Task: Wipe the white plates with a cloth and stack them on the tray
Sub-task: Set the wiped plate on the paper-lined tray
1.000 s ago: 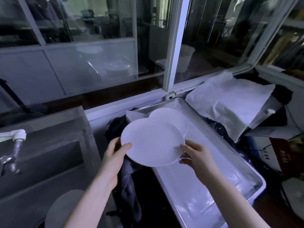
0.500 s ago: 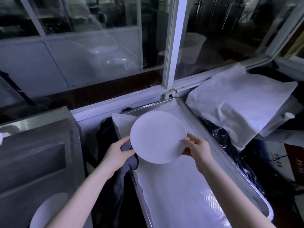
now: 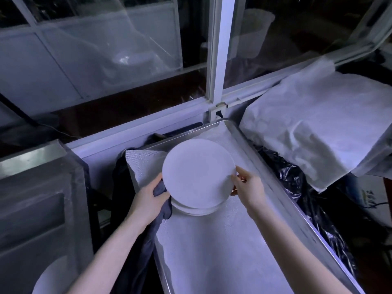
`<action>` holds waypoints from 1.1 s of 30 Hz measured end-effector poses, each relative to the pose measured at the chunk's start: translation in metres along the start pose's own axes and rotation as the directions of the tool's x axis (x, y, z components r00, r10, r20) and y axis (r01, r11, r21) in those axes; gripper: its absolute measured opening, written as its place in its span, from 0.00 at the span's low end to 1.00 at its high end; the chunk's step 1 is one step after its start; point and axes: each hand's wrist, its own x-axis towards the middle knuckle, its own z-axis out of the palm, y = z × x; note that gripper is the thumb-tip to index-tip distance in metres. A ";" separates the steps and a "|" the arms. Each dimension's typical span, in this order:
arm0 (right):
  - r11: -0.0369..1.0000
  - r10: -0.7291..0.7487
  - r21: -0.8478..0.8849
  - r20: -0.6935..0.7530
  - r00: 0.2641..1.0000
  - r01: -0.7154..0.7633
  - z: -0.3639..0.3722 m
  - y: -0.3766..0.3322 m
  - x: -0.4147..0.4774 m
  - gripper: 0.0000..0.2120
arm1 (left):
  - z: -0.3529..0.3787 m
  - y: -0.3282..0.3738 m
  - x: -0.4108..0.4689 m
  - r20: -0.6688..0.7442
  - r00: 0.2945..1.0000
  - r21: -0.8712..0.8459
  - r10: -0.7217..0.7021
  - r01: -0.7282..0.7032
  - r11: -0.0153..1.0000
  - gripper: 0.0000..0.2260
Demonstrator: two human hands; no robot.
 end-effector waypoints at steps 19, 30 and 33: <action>0.973 -0.055 -0.226 -0.044 0.998 0.044 0.014 0.014 -0.006 0.21 | -0.005 -0.014 -0.015 -0.170 0.982 -0.108 -0.088 0.070 0.992 0.23; 0.919 -0.368 -0.069 0.207 0.906 0.389 0.066 -0.046 -0.091 0.09 | -0.066 -0.021 -0.086 -0.357 0.934 -0.330 0.011 -0.137 0.934 0.21; 0.875 -0.441 0.008 0.427 0.790 0.484 0.109 -0.071 -0.127 0.10 | -0.088 -0.029 -0.114 -0.418 0.908 -0.377 0.028 -0.202 0.904 0.20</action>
